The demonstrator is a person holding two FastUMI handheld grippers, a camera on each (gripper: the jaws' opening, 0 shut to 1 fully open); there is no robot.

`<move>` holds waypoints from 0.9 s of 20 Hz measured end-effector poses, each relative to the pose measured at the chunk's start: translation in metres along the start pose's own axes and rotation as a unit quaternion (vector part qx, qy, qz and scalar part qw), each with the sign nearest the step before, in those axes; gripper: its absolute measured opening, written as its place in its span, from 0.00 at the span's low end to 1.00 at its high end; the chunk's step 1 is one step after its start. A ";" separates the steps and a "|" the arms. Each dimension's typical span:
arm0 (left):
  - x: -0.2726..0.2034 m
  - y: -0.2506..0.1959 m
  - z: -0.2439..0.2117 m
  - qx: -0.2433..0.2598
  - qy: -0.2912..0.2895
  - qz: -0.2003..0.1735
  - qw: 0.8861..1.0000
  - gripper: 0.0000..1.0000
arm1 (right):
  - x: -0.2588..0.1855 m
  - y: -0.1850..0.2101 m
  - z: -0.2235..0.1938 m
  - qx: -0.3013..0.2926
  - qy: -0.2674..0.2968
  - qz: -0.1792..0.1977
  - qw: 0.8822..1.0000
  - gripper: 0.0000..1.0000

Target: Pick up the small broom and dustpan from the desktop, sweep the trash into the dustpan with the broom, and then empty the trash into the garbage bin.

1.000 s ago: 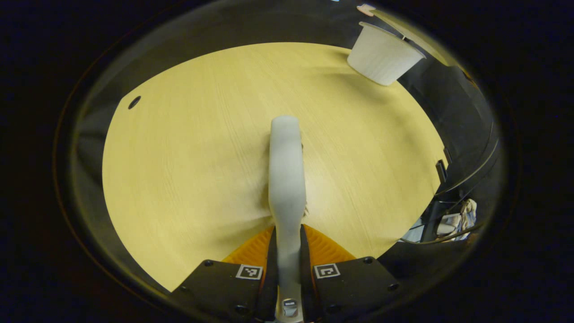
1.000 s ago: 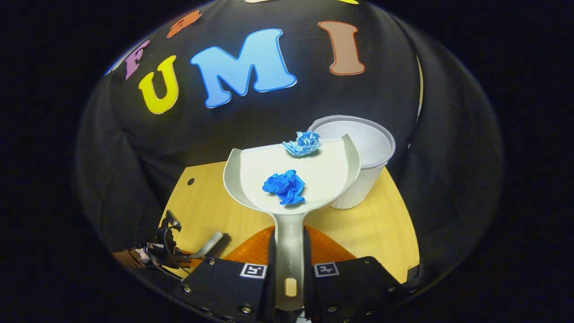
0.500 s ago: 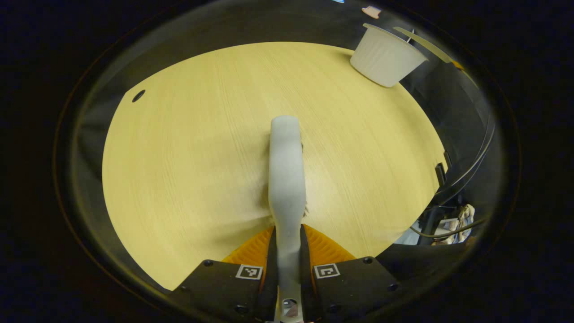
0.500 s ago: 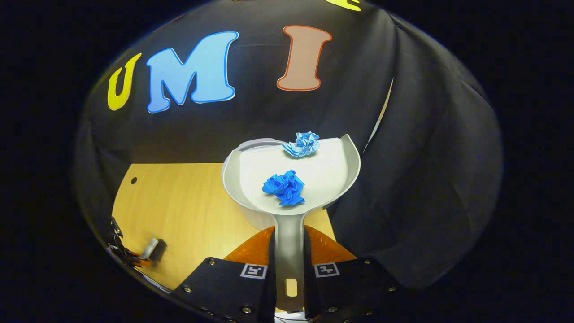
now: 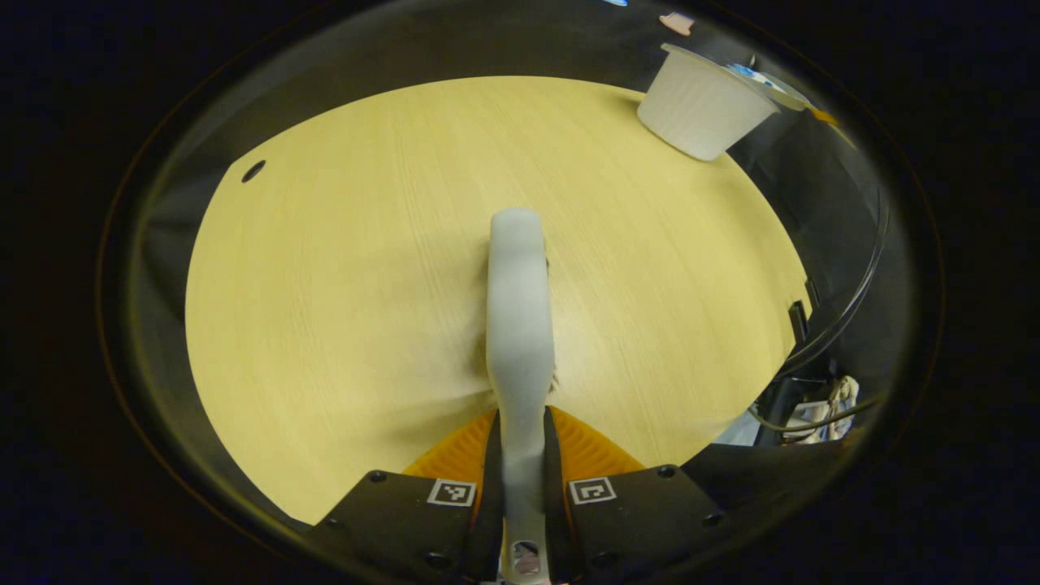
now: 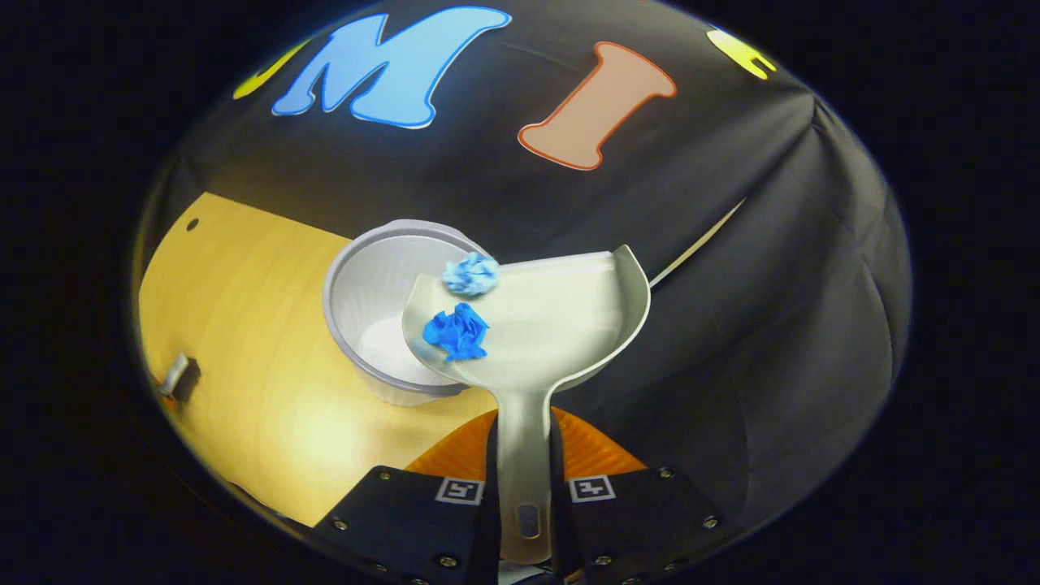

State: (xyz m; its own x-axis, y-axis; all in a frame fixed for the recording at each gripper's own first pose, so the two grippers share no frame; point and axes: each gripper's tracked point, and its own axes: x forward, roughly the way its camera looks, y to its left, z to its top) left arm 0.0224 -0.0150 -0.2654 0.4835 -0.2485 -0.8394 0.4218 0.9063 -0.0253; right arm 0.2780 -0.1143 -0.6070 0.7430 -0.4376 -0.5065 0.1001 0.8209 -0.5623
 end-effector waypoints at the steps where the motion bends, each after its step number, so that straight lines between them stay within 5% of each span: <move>1: 0.001 0.002 0.002 -0.002 0.000 -0.001 1.000 0.28 | -0.002 -0.003 0.003 -0.031 -0.004 -0.020 0.999 0.24; 4: 0.004 0.002 0.006 -0.008 -0.002 -0.003 1.000 0.28 | -0.011 -0.006 0.012 -0.135 -0.023 -0.089 0.987 0.24; 7: 0.006 0.003 0.008 -0.011 -0.002 -0.003 1.000 0.29 | -0.027 -0.006 0.023 -0.257 -0.048 -0.176 0.949 0.23; 12: 0.008 0.003 0.007 -0.017 -0.003 -0.006 1.000 0.29 | -0.030 -0.011 0.018 -0.342 -0.073 -0.224 0.910 0.24; 16: 0.011 0.003 0.008 -0.019 -0.005 -0.005 1.000 0.28 | -0.033 -0.007 0.021 -0.321 -0.079 -0.211 0.920 0.20; 18: 0.010 0.006 0.009 -0.022 -0.007 -0.003 1.000 0.26 | -0.033 0.000 0.021 -0.285 -0.091 -0.192 0.935 0.27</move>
State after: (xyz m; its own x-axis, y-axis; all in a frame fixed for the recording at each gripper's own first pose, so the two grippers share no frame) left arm 0.0361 -0.0154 -0.2692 0.4923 -0.2578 -0.8314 0.3898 0.9193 -0.0543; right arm 0.2680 -0.0922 -0.5764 0.8297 -0.5481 -0.1059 0.0524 0.2654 -0.9627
